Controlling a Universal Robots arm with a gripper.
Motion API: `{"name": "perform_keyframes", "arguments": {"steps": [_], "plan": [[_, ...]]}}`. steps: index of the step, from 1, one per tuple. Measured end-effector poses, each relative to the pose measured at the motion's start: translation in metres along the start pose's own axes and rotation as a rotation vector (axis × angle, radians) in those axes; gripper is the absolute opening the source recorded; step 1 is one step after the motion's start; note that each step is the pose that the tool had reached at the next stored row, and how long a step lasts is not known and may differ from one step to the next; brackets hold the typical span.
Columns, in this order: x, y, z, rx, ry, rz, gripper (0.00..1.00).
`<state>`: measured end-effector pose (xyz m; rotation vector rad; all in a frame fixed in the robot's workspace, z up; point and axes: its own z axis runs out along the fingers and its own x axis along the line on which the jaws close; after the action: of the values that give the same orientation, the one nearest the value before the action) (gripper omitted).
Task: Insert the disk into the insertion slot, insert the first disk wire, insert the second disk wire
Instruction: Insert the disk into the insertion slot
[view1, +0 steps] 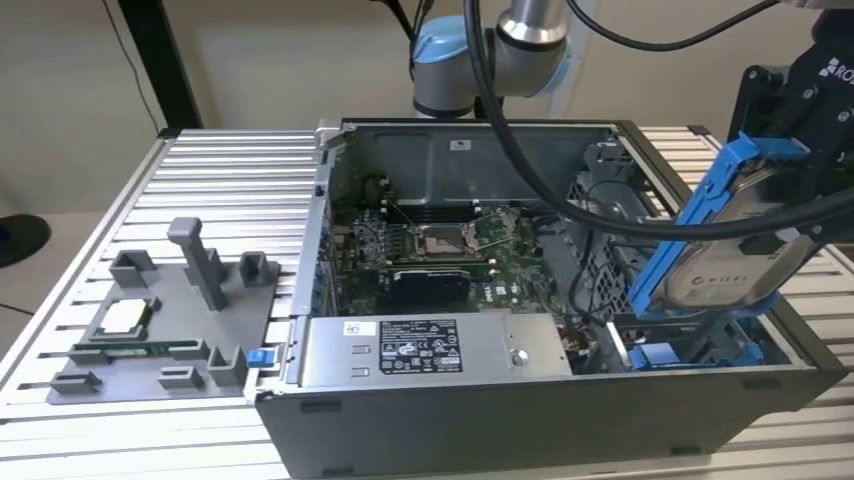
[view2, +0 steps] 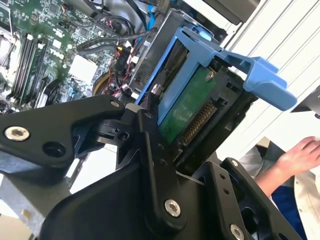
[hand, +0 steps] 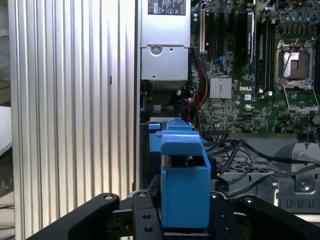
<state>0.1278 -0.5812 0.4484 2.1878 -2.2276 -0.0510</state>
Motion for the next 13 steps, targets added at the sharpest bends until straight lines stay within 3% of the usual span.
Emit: {"name": "perform_keyframes", "arguments": {"steps": [13], "plan": [[0.0000,-0.0009,0.0038,0.0000,-0.0001,0.000,0.00]]}}
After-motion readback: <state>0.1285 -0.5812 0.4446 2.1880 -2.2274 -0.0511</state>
